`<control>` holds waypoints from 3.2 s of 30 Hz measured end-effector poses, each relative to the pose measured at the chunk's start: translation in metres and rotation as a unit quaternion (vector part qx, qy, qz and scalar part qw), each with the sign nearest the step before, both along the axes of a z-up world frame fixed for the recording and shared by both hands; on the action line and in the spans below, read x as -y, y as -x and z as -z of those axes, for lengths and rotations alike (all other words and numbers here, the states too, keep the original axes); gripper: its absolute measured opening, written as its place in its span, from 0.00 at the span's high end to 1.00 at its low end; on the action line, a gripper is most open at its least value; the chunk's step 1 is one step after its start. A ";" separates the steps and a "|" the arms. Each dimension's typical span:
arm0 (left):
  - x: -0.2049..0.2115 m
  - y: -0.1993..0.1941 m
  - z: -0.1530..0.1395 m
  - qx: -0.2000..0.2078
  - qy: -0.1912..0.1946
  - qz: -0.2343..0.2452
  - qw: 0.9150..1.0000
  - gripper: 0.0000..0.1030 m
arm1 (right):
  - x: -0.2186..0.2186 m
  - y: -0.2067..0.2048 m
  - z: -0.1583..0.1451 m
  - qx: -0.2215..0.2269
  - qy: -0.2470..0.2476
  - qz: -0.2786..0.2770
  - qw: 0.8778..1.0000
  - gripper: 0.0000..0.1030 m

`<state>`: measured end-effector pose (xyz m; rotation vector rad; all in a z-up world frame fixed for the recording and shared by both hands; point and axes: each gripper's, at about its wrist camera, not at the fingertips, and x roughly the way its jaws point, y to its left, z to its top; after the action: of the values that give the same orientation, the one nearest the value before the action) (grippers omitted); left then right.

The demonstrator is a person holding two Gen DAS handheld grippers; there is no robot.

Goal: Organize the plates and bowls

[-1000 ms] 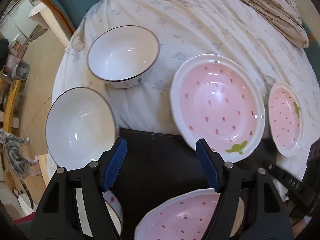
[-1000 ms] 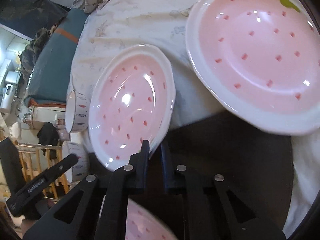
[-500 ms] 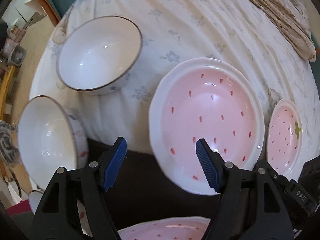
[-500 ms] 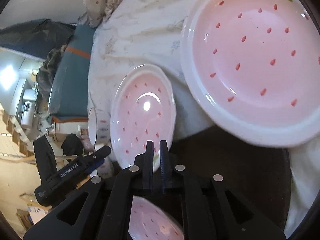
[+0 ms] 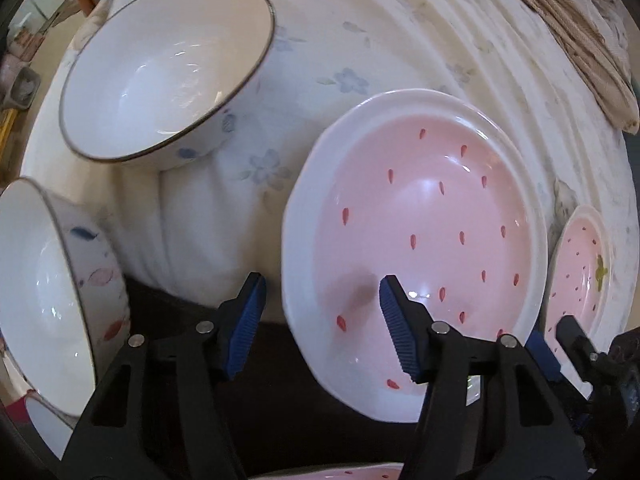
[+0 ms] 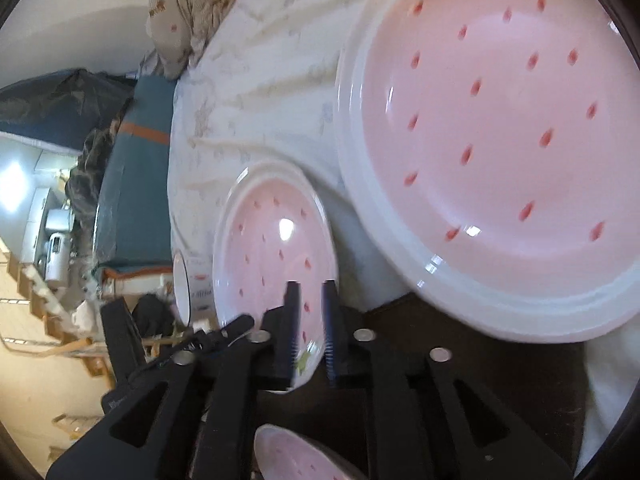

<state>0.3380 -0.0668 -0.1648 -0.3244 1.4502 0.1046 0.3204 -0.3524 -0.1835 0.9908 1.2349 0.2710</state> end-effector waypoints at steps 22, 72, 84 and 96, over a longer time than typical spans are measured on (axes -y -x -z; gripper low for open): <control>0.003 -0.019 -0.004 0.027 0.003 -0.007 1.000 0.65 | -0.054 -0.026 0.022 0.013 0.085 -0.094 0.992 0.81; -0.029 0.211 -0.049 0.017 0.045 0.075 0.996 0.66 | -0.082 0.202 -0.054 0.028 0.104 -0.111 0.988 0.80; -0.023 0.224 -0.046 0.016 0.042 0.105 0.993 0.66 | -0.078 0.202 -0.026 -0.029 0.102 -0.111 0.988 0.78; -0.022 0.248 -0.072 0.037 -0.068 0.162 0.984 0.52 | -0.090 0.197 -0.018 -0.044 0.113 -0.128 0.984 0.76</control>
<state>0.0897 -0.0453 -0.0930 0.0214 1.3970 -0.0705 0.1233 -0.2624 -0.1654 0.6546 1.4410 0.2828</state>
